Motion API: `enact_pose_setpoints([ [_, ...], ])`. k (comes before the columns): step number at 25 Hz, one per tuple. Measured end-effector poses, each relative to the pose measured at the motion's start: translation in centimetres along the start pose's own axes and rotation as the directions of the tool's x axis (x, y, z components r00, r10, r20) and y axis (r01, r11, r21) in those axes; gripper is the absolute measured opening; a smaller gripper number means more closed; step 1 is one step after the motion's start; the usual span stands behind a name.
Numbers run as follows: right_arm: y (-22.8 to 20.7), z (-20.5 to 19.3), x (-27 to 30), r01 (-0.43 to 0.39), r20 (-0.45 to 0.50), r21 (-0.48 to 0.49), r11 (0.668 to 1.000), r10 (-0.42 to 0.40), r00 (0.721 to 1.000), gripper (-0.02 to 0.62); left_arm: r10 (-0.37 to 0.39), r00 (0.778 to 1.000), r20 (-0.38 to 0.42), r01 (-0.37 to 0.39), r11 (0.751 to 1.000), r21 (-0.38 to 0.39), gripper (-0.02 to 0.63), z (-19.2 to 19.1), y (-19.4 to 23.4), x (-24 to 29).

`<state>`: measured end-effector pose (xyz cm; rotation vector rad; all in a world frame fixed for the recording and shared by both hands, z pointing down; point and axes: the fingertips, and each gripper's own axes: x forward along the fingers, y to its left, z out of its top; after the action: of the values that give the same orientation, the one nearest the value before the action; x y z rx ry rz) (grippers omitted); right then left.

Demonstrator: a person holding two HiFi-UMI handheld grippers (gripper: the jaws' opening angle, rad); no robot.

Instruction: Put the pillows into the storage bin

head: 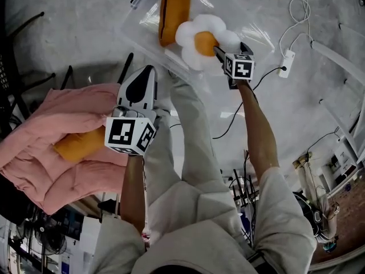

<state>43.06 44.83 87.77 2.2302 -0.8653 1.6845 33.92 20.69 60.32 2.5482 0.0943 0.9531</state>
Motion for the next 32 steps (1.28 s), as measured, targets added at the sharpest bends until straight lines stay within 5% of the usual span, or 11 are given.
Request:
enact_pose_setpoints([
  [7, 7.1, 4.5, -4.1, -0.088, 0.148, -0.156, 0.984, 0.111, 0.983, 0.477, 0.032, 0.999, 0.039, -0.032, 0.999, -0.019, 0.015, 1.0, 1.5, -2.9],
  [15, 24.5, 11.0, -10.6, -0.265, 0.265, -0.395, 0.880, 0.385, 0.884, 0.452, 0.176, 0.978, 0.116, -0.163, 0.980, -0.110, 0.015, 1.2, 7.1, -10.0],
  [26, 49.2, 8.7, -18.0, -0.465, 0.138, -0.638, 0.614, 0.685, 0.715, 0.437, 0.416, 0.886, 0.206, -0.348, 0.888, -0.301, 0.015, -2.8, 16.9, -24.1],
  [32, 60.8, 2.9, -20.0, -0.539, -0.034, -0.734, 0.413, 0.770, 0.637, 0.439, 0.567, 0.790, 0.234, -0.432, 0.785, -0.443, 0.015, -7.9, 20.8, -33.5],
])
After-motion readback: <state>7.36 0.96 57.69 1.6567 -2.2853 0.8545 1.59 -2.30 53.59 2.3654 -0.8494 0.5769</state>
